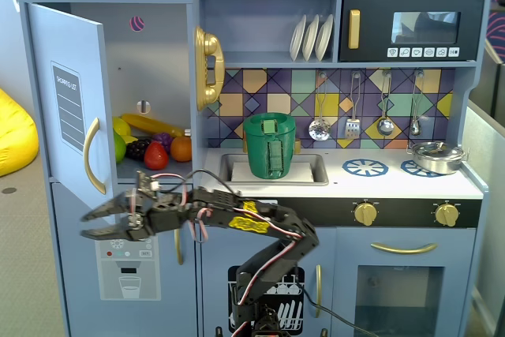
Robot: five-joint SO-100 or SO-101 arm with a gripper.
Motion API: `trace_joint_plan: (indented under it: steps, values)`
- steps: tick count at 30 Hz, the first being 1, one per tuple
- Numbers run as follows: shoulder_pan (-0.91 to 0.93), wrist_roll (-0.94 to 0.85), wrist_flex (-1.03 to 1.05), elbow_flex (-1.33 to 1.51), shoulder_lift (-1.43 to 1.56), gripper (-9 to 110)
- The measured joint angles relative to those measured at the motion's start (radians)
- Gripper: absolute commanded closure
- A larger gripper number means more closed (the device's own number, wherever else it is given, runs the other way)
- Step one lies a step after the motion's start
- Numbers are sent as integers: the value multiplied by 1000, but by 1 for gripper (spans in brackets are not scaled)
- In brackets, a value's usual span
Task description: Close the left cabinet door
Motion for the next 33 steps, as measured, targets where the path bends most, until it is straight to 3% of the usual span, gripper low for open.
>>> trace_joint_plan:
  steps: [14, 33]
  values:
    - [17, -86, -229, -202, -394, 102]
    - [202, -121, -296, -189, -408, 102]
